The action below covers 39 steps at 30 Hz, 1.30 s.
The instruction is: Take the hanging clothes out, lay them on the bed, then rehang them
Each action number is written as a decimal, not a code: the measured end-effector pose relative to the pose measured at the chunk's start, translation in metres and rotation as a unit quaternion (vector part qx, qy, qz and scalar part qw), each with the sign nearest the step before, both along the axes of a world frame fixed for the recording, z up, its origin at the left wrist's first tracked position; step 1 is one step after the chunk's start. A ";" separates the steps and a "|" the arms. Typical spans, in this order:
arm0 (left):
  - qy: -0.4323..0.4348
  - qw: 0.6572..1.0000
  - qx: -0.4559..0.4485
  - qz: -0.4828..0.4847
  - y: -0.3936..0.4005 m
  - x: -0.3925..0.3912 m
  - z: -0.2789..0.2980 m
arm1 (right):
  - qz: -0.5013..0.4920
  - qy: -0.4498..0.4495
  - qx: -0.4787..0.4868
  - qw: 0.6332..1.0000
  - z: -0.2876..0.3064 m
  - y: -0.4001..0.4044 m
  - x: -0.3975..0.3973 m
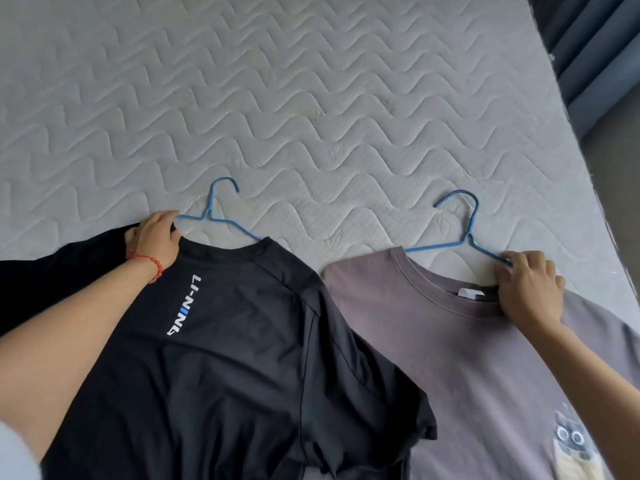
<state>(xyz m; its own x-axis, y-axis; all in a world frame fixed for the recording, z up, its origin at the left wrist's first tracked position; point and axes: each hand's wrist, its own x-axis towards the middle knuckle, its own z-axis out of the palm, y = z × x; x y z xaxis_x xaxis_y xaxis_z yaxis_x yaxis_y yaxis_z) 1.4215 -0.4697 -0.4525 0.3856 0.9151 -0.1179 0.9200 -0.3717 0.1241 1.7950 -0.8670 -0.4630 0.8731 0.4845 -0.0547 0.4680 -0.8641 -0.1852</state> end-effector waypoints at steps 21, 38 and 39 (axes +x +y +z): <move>-0.140 0.990 -0.025 -0.017 -0.075 -0.017 0.156 | 0.041 0.064 0.015 0.997 0.141 -0.026 -0.070; -0.292 0.944 -0.076 0.131 -0.166 -0.080 0.437 | 0.022 0.266 0.090 0.959 0.427 0.020 -0.187; -0.301 0.938 -0.074 0.153 -0.170 -0.088 0.452 | 0.029 0.293 0.107 0.949 0.444 0.024 -0.194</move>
<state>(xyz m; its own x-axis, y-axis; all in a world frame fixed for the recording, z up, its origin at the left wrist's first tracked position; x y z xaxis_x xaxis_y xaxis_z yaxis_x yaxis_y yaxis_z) 1.3339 -0.6401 -0.0006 0.1443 0.9848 -0.0972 0.7274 -0.0389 0.6851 1.6014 -0.8432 -0.0194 0.6938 0.5865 -0.4179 0.2761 -0.7526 -0.5978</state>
